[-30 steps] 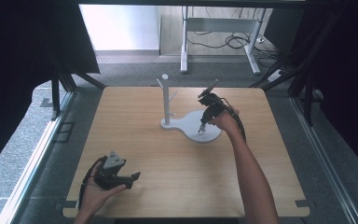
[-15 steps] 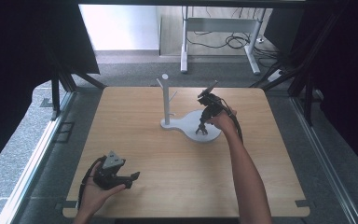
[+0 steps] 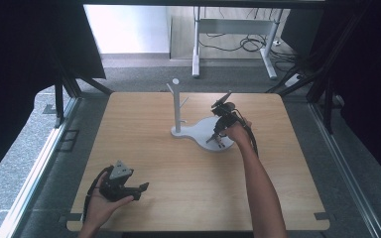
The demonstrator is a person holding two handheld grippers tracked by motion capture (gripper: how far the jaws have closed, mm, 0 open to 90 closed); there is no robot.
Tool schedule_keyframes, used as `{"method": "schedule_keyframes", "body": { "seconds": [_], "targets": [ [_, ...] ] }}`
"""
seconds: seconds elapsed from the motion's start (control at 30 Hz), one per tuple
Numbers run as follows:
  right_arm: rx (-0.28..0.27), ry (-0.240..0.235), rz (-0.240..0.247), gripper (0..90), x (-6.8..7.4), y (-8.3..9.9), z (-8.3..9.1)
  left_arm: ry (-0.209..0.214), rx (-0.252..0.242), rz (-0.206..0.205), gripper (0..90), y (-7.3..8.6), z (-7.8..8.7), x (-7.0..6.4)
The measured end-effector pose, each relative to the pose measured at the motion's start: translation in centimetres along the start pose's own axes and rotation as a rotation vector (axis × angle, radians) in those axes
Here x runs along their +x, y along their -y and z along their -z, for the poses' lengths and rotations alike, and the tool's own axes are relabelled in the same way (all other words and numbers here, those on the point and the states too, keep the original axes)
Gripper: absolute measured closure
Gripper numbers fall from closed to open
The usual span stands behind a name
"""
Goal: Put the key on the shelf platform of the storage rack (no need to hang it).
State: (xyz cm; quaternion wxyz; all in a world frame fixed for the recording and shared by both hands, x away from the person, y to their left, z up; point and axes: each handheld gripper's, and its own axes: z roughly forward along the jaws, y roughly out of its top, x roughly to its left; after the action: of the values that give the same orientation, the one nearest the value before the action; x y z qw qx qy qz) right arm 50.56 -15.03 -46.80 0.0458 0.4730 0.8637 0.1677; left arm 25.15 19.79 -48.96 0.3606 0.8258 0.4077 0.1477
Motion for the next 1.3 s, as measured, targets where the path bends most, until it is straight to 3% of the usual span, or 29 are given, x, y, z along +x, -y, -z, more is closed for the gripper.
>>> {"method": "schedule_keyframes", "body": {
  "seconds": [0.3,0.8,1.0,1.1,1.23,1.3],
  "targets": [
    [-0.017,0.018,0.004,88.2,0.1,0.0,-0.4,-0.001,0.0,0.0,25.0,0.0,0.1,0.0],
    [0.002,0.048,0.029,87.1,0.6,-0.3,-1.4,0.002,0.006,-0.001,24.8,0.0,0.1,0.0],
    [-0.007,0.06,0.036,75.2,0.7,-0.3,-1.0,0.004,0.007,0.004,24.8,0.1,0.2,0.3],
    [-0.042,0.063,0.025,65.1,0.5,-0.1,0.0,0.003,0.006,0.005,24.7,0.1,0.2,0.3],
    [-0.071,0.054,0.025,60.4,0.3,0.2,0.9,0.003,0.009,0.003,24.8,0.1,0.2,0.2],
    [-0.111,0.035,0.038,59.1,0.4,0.7,1.6,0.003,0.009,0.002,24.7,0.0,0.2,0.2]
  ]
}}
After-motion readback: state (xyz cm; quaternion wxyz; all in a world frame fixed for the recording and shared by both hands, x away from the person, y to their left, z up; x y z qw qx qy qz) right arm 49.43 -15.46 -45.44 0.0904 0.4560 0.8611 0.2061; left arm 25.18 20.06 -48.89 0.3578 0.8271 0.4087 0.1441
